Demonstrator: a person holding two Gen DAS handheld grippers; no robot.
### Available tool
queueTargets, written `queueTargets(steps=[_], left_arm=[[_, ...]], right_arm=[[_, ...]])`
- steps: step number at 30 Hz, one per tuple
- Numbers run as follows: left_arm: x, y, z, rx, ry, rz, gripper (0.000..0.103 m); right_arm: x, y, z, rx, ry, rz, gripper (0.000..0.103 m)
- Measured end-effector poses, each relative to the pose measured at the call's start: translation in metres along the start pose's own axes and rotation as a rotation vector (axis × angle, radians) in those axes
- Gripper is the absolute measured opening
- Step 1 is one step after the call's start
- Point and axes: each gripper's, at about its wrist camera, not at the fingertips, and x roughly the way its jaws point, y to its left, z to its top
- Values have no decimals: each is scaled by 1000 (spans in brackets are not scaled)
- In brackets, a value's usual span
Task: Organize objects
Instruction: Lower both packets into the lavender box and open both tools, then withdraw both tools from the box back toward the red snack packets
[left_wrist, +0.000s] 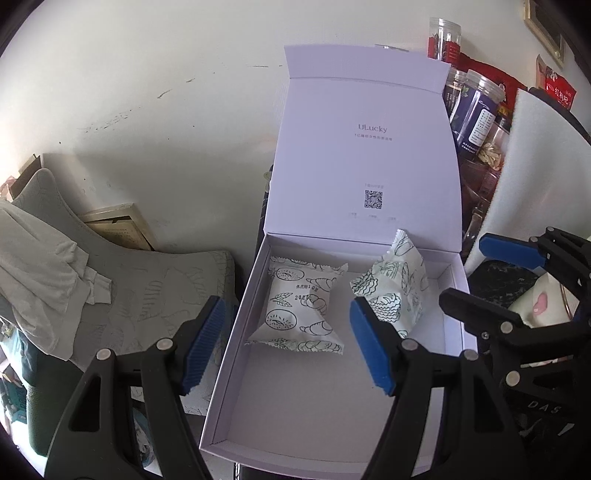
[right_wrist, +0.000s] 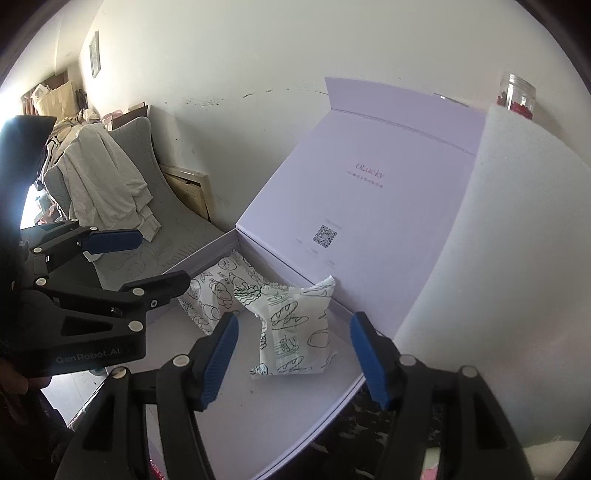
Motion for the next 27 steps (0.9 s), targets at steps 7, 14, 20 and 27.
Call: queueTargets(steps=[7,14,20,27], left_arm=[[-33,-1,-10,-13,-27,11,69],[-68,0,-22,-20,-57,24,69],[-99,-1,-31,-19,-88,27,70],[-129,-5,-41,-26,-121,30,70]], right_arm=[[-35,12,-4,-24,-38,-7,64],[-70,23,-7,-41,-73,-10,64],[-100,33,-13,-56,-101,-7,64],[-125,42,-23,-64,-127,-7,66]])
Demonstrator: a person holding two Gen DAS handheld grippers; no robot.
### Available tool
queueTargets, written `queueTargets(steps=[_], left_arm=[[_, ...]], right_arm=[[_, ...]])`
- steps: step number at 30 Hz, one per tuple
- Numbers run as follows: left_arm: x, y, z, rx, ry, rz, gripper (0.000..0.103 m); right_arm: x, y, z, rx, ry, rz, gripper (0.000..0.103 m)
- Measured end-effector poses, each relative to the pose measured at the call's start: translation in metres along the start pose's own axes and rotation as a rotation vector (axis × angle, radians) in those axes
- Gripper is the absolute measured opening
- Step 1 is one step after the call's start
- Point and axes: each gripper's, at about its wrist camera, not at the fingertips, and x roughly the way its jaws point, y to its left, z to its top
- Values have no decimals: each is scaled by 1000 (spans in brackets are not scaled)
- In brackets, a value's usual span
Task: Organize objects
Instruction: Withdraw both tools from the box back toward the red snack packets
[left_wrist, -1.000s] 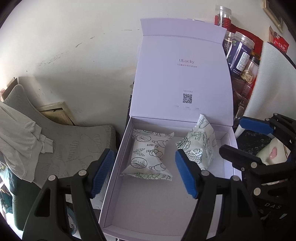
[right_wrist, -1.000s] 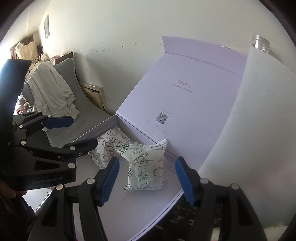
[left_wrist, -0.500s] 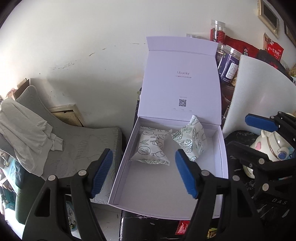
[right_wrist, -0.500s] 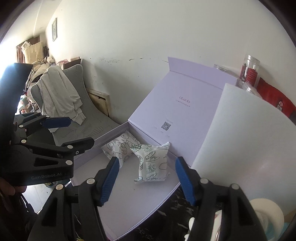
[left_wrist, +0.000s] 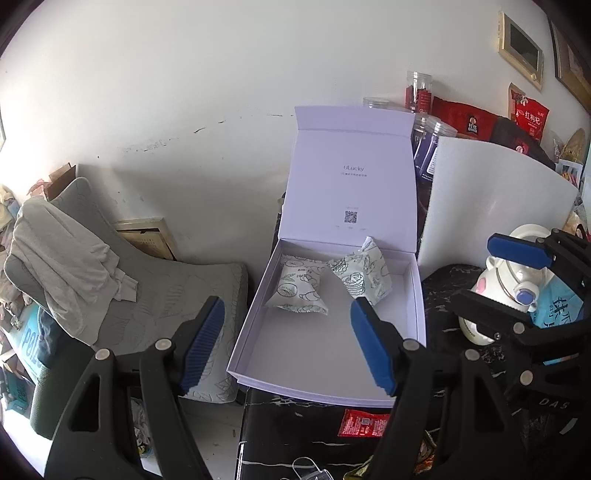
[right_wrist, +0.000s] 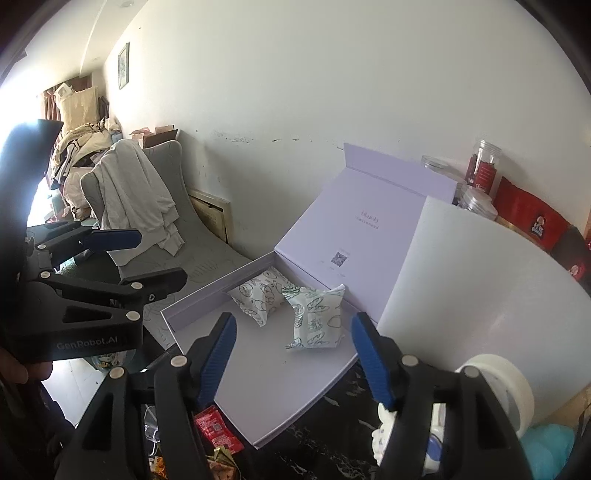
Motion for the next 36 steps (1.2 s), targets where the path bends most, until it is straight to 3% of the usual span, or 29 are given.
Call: queueTargets(steps=[15,25,36], left_arm=[[-35,-12,-25,-16,-7,38,80],[-55,-24,-41,-20,-16,34,88],[-66,-29,-76,-40,0,61,90]], right_arm=[[-50,5,-24,-3,-30,-24,69],[-74,5,-47,18,-37,-43,79],[-91,10,-76,21,-24,-48,80]])
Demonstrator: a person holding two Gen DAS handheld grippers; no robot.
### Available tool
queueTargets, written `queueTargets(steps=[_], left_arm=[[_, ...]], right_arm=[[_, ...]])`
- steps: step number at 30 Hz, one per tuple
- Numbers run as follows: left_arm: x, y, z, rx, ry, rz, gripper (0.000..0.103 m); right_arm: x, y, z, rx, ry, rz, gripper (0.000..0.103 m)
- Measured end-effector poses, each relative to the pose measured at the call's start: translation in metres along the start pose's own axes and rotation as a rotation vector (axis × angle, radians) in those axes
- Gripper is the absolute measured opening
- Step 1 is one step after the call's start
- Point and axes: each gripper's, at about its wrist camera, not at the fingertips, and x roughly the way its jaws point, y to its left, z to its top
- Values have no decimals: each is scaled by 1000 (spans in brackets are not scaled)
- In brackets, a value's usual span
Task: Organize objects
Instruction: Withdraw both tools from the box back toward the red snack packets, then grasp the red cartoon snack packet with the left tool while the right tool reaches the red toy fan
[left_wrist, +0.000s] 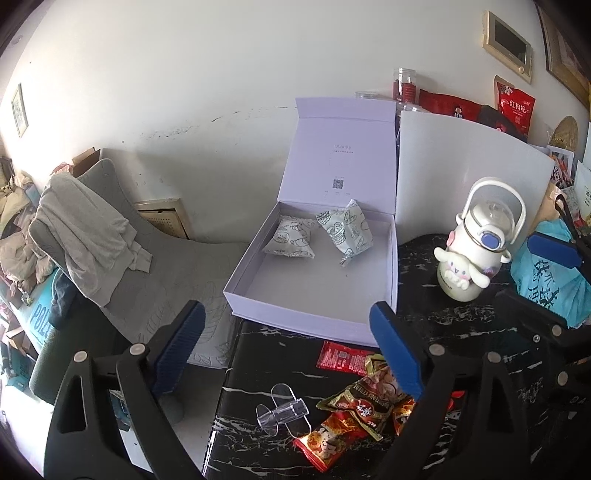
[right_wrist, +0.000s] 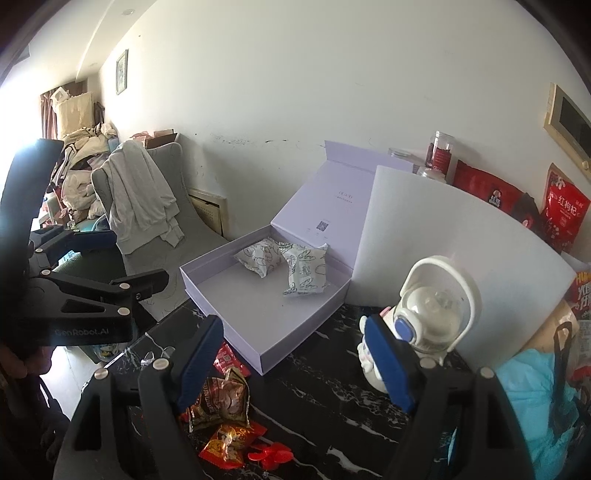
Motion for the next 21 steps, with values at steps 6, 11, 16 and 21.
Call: queueTargets(steps=[6,11,16,21], left_arm=[[-5,-2,-20,-3,10,-6,91],[-5,-4,-36,-2,23,-5,91],[1,-9,-55,9,48,-12,91],[5,-19,-72,41,72,-23,91]], right_arm=[[0,6,-17,-4,18,16,80],[2,12,-32,-6,40,33,80],[2,16,-49,0,63,47,80],[0,18,-63,1,72,49,80]])
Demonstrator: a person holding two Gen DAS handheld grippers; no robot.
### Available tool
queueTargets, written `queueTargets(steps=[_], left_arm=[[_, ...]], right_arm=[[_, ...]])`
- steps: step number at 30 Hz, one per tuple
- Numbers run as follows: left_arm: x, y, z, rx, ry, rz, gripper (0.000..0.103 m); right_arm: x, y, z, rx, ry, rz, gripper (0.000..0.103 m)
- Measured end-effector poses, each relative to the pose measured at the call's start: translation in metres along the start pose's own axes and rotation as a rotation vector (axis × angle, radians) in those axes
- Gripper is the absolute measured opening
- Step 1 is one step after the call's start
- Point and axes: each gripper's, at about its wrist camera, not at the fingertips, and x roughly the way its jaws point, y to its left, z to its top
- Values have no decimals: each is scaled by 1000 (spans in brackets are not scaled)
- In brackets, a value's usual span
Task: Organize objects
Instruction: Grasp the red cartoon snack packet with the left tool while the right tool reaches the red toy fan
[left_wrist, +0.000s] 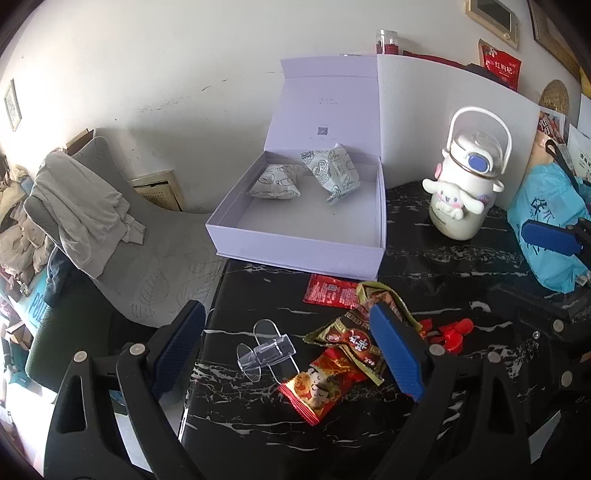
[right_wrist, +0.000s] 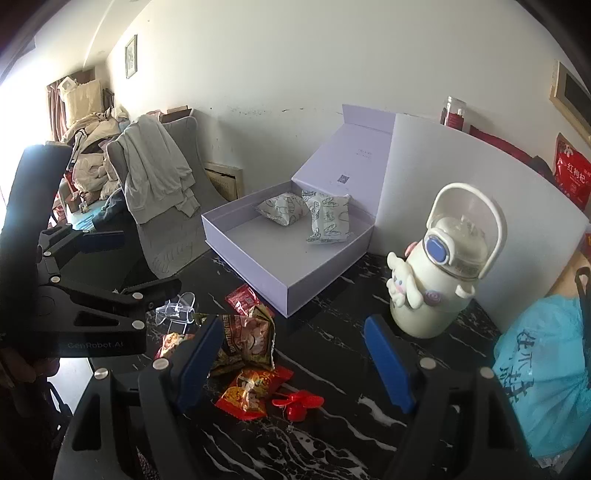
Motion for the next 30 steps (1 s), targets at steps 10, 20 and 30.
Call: queueTargets(steps=[10,20,30], left_arm=[[12,-8,-26,18,48,-31,91],[29,-10,-42,64,95,-33,90],[47,-12,-52,79,147,-59,91]], right_arm=[[10,0,-26,31,36,19,80],[27,8,-52,46,52,26,80],[43,6,-69,81,79,48,80]])
